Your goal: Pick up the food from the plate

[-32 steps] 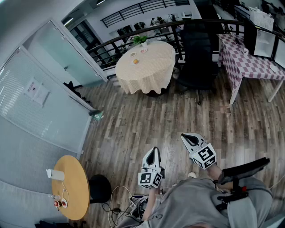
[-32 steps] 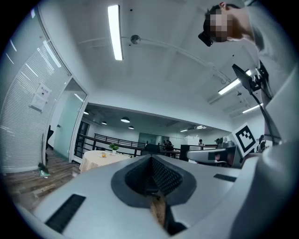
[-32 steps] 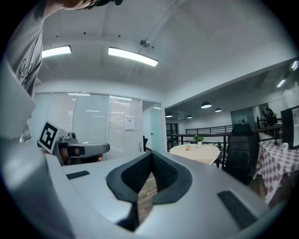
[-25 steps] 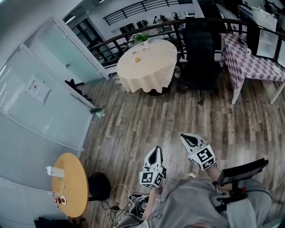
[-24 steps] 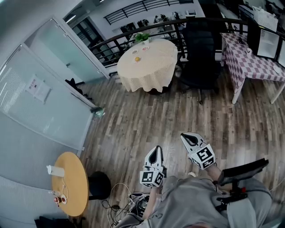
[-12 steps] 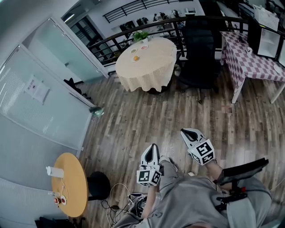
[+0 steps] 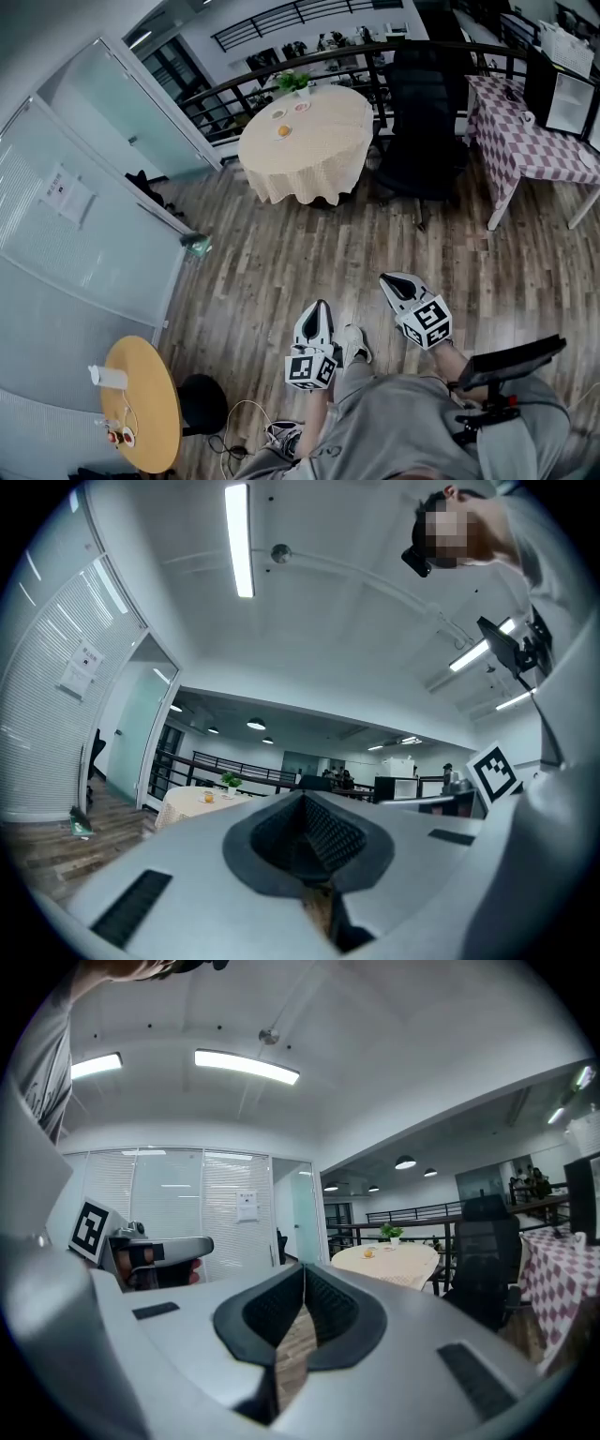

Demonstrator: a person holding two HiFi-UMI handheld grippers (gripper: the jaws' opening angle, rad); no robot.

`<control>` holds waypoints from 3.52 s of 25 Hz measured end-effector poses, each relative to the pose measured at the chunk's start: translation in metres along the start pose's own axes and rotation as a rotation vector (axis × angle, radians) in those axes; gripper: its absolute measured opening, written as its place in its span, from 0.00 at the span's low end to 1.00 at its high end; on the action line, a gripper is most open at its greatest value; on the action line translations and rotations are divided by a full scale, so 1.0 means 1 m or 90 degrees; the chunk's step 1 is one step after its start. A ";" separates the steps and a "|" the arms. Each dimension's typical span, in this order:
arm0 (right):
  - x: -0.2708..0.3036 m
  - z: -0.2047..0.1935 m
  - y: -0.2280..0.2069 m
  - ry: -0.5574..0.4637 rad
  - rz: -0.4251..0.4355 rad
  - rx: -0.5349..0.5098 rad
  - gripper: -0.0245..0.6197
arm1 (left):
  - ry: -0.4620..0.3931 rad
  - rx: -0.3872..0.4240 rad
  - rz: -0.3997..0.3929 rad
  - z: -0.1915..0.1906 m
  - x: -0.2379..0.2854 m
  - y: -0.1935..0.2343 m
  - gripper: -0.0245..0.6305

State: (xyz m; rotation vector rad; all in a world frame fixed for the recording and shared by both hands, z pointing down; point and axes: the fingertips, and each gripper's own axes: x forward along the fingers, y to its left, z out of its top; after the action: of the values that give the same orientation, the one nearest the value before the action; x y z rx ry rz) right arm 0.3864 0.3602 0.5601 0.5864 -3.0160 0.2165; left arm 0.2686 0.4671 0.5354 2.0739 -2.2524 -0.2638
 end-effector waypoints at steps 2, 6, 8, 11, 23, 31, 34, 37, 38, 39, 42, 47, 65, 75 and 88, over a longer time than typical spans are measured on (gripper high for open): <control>0.020 0.002 -0.003 0.004 0.002 0.000 0.06 | -0.002 -0.005 0.002 0.002 0.014 0.016 0.05; 0.065 0.009 -0.009 0.009 -0.001 -0.006 0.06 | 0.001 -0.018 0.001 0.005 0.040 0.052 0.05; 0.088 0.015 -0.013 0.012 -0.001 0.001 0.06 | 0.005 -0.023 -0.004 0.009 0.056 0.070 0.05; 0.126 0.024 -0.019 0.012 0.000 0.018 0.06 | 0.007 -0.029 -0.013 0.016 0.080 0.097 0.05; 0.254 0.047 -0.035 0.016 -0.052 0.006 0.06 | -0.002 -0.066 -0.053 0.030 0.165 0.210 0.05; 0.306 0.044 -0.043 0.034 -0.077 -0.005 0.06 | 0.003 -0.087 -0.069 0.023 0.198 0.263 0.05; 0.323 0.043 -0.047 0.039 -0.088 -0.003 0.06 | 0.008 -0.089 -0.081 0.019 0.211 0.277 0.05; 0.336 0.036 -0.047 0.045 -0.098 0.007 0.06 | 0.013 -0.085 -0.096 0.017 0.219 0.287 0.05; 0.341 0.034 -0.047 0.046 -0.100 0.007 0.06 | 0.012 -0.081 -0.100 0.017 0.222 0.290 0.05; 0.345 0.033 -0.046 0.046 -0.102 0.007 0.06 | 0.012 -0.077 -0.102 0.017 0.224 0.292 0.05; 0.356 0.032 -0.044 0.050 -0.098 0.004 0.06 | 0.014 -0.082 -0.104 0.015 0.232 0.298 0.05; 0.364 0.035 -0.045 0.056 -0.102 0.000 0.06 | 0.027 -0.101 -0.107 0.005 0.240 0.304 0.05; 0.452 0.038 -0.095 0.025 -0.080 0.010 0.06 | 0.027 -0.100 0.002 -0.003 0.277 0.377 0.05; 0.535 0.044 -0.153 0.027 -0.053 0.017 0.06 | 0.010 -0.078 0.012 0.006 0.372 0.414 0.05; 0.659 0.076 -0.259 0.053 -0.004 0.038 0.06 | 0.062 -0.094 0.066 0.005 0.513 0.471 0.05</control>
State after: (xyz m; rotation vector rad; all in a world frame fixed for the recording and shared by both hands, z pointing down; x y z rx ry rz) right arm -0.1290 -0.1316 0.5754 0.5759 -2.9369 0.3224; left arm -0.2402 -0.0067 0.5775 1.8497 -2.2035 -0.3067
